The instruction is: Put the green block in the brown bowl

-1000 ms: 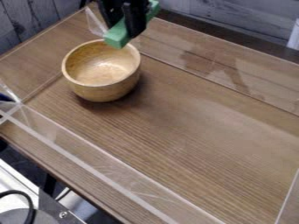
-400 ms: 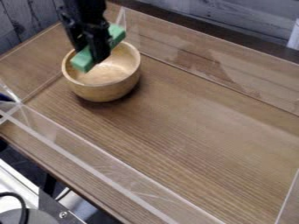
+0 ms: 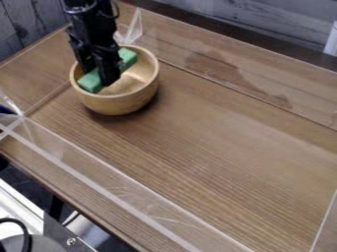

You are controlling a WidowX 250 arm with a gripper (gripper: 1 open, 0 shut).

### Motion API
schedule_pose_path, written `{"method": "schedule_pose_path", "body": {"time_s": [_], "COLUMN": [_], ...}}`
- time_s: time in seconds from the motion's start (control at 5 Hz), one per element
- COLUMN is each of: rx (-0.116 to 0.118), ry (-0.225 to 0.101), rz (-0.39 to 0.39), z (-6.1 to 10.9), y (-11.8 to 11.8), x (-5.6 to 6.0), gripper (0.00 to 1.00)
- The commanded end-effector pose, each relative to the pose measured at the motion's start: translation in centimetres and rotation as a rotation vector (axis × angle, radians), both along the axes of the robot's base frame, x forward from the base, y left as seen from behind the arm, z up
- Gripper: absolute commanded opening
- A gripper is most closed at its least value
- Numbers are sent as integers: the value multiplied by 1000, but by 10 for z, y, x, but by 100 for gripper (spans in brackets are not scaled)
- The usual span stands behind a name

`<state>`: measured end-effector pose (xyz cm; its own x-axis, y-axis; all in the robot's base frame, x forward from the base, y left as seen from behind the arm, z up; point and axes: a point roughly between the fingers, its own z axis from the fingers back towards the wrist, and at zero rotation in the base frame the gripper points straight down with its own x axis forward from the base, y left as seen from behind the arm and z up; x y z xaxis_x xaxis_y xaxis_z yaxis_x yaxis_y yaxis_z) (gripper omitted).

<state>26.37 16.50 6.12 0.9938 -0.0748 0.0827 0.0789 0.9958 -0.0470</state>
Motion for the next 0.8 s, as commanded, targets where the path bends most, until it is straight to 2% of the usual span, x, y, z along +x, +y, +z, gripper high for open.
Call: {"method": "schedule_pose_path", "body": {"time_s": [0.0,0.2,0.6], "rx": [62,83,74], "ry": [-32,-6,11], "rz": [-18,-43,-42], "z": [19,19,0], "y": [13,16,25], "x": [19,28,29], "gripper": [0,0,0]}}
